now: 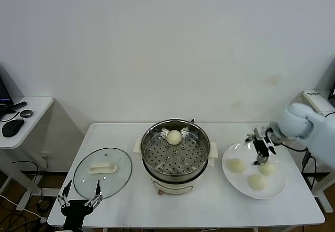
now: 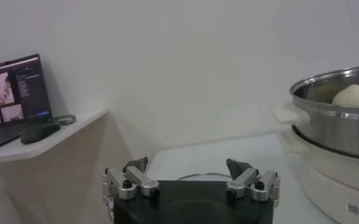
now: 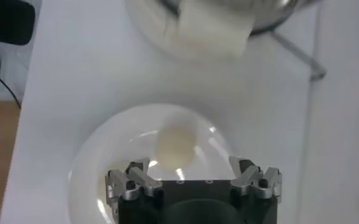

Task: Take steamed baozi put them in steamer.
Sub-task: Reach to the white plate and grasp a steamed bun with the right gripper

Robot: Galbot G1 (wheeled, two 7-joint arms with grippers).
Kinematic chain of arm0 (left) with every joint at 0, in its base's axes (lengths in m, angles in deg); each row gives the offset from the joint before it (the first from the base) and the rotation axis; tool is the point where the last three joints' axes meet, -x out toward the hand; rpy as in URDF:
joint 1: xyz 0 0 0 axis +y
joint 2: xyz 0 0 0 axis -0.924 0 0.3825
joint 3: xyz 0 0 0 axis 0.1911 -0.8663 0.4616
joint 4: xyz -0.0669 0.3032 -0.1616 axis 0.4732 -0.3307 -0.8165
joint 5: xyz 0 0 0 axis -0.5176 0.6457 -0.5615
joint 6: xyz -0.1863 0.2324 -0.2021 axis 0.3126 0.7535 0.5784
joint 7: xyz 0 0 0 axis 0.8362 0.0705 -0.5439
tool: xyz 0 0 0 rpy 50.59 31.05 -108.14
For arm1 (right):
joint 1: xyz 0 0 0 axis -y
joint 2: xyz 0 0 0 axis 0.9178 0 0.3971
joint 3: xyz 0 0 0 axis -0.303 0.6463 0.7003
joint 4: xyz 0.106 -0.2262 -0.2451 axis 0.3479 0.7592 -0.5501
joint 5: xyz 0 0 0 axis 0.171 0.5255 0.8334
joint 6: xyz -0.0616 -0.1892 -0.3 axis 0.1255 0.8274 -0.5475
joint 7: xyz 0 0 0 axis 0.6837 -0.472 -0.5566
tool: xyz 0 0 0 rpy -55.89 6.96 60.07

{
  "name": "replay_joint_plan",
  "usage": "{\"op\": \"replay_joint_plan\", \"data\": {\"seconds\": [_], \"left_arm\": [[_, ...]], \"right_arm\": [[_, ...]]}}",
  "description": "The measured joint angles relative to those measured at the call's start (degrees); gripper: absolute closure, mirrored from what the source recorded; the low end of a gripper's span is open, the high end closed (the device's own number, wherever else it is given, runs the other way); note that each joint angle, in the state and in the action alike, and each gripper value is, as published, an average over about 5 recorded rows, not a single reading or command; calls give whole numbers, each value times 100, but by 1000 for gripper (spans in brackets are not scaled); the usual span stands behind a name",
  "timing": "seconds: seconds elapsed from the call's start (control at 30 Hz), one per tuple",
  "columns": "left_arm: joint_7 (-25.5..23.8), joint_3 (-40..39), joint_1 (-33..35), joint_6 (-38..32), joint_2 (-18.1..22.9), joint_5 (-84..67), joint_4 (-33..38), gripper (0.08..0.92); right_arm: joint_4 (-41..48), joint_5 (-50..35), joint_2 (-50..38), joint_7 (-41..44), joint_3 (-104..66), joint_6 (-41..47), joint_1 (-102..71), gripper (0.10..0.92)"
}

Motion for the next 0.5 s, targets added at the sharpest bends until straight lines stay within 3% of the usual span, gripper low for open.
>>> {"op": "replay_joint_plan", "data": {"seconds": [0.5], "left_arm": [[9, 91, 60, -42, 110, 140, -29, 177]], "right_arm": [[959, 630, 715, -13, -662, -385, -953, 203]]}}
